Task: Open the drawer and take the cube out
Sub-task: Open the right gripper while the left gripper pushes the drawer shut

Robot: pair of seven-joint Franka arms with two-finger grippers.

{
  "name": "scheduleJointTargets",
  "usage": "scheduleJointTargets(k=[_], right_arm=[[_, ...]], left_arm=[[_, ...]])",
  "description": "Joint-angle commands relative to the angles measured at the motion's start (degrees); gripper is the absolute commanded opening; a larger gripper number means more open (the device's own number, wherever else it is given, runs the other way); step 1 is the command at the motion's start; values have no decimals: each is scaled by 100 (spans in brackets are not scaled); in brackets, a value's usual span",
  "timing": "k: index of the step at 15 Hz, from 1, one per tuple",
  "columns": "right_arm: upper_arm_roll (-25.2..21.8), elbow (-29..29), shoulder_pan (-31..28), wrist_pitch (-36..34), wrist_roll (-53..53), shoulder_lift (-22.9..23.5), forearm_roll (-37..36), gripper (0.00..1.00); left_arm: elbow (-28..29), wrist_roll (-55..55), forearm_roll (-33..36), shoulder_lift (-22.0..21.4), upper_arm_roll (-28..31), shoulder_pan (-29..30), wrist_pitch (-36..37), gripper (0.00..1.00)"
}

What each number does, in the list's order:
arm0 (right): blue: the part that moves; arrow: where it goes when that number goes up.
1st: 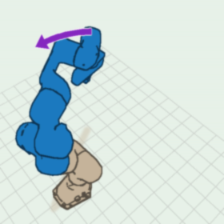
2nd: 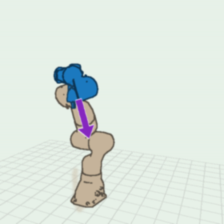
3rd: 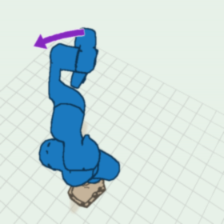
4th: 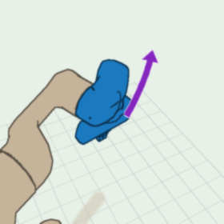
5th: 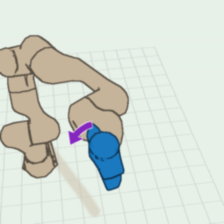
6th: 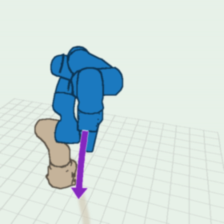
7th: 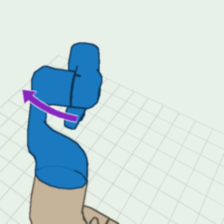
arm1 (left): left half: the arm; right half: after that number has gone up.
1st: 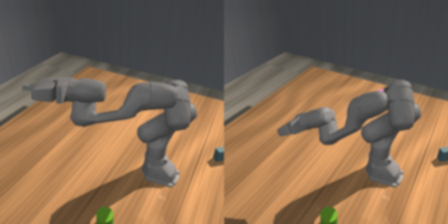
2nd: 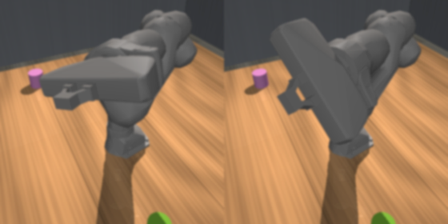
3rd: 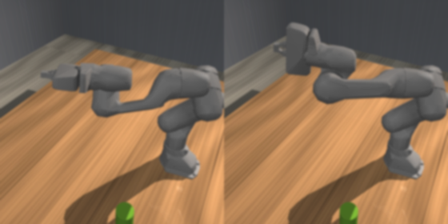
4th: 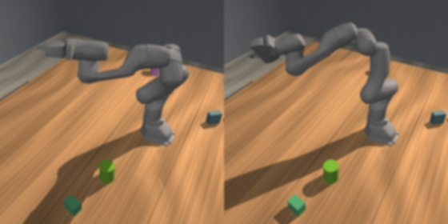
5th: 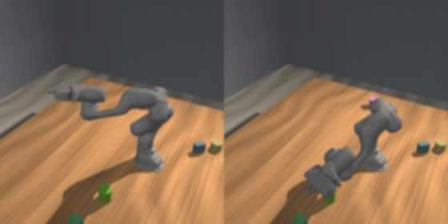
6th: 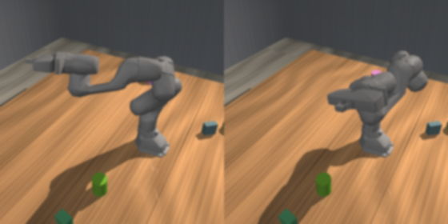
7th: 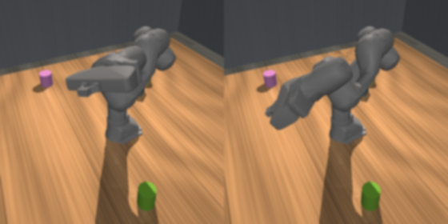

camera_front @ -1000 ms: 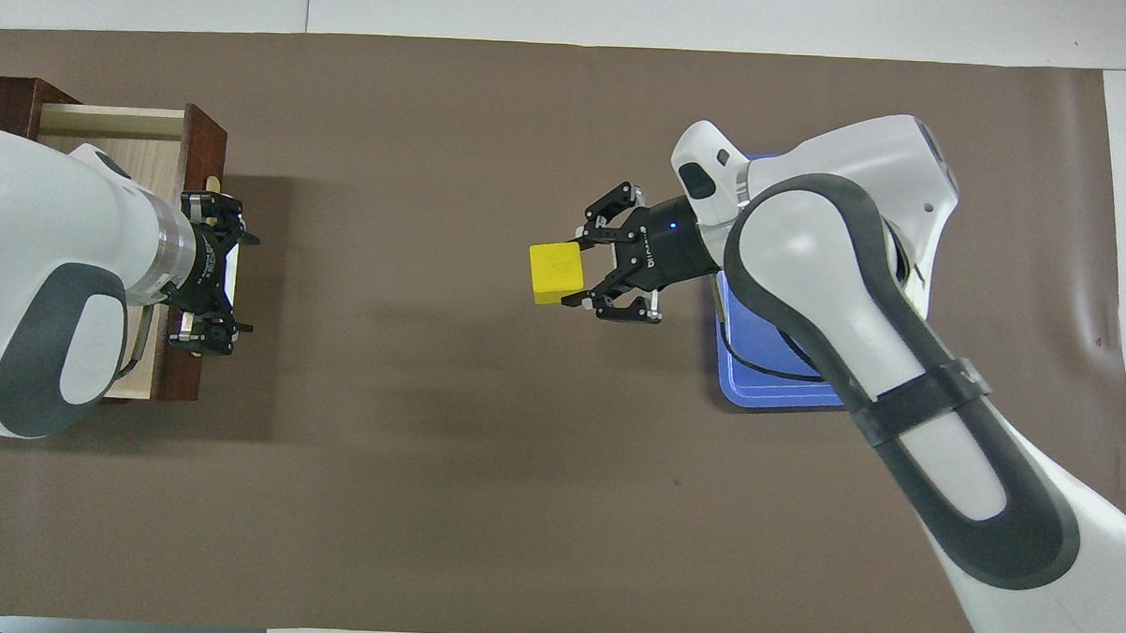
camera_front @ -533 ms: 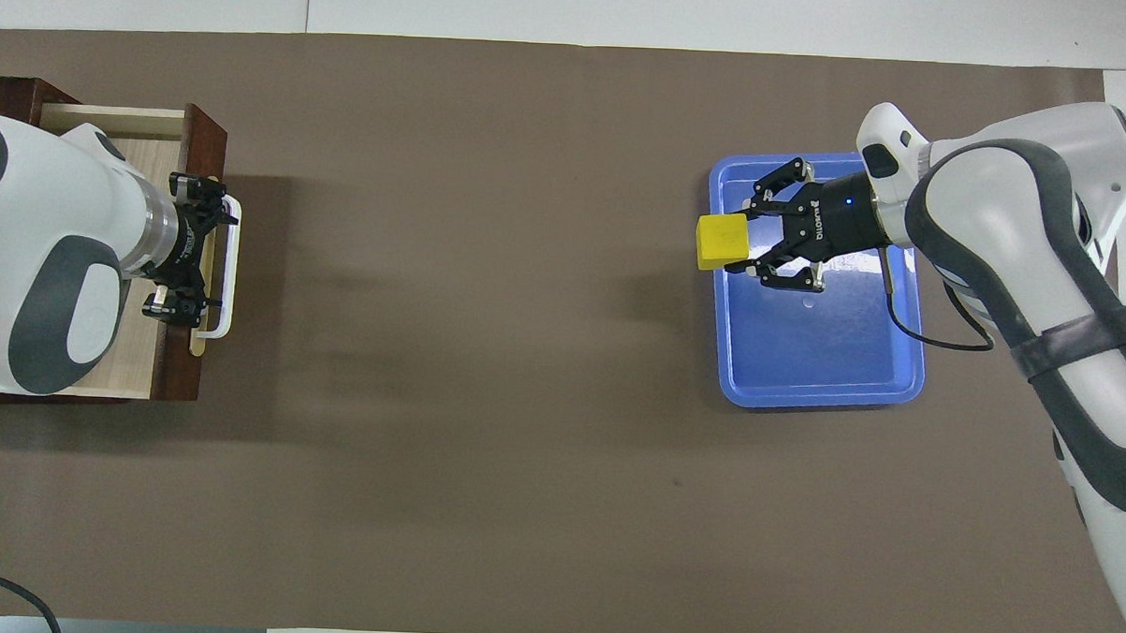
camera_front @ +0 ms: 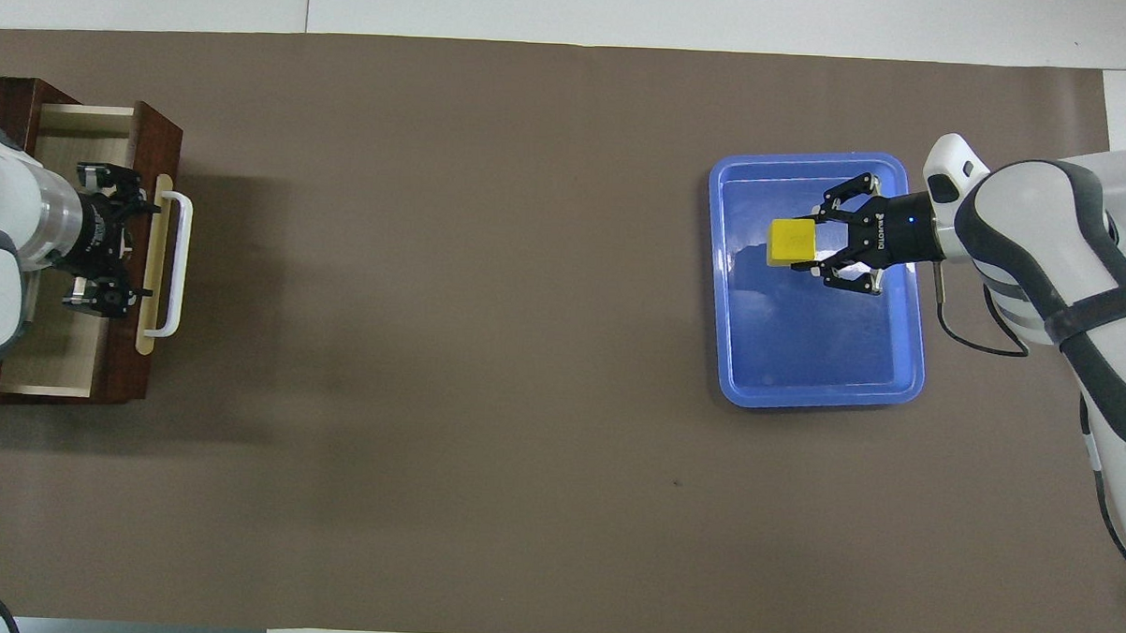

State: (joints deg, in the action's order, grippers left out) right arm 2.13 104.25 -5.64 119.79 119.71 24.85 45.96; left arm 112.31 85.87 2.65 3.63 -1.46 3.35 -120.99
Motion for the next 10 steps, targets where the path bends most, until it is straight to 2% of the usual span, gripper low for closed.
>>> scheduleJointTargets(k=[1, 10], right_arm=[[104, -10, -34, 237, 166, 73, 44, 0], [130, -10, 142, 475, 359, 284, 413, 0]], left_arm=[[-86, -184, 96, 50, -21, 490, -126, 100], [-279, -536, 280, 137, -12, 825, 22, 100]])
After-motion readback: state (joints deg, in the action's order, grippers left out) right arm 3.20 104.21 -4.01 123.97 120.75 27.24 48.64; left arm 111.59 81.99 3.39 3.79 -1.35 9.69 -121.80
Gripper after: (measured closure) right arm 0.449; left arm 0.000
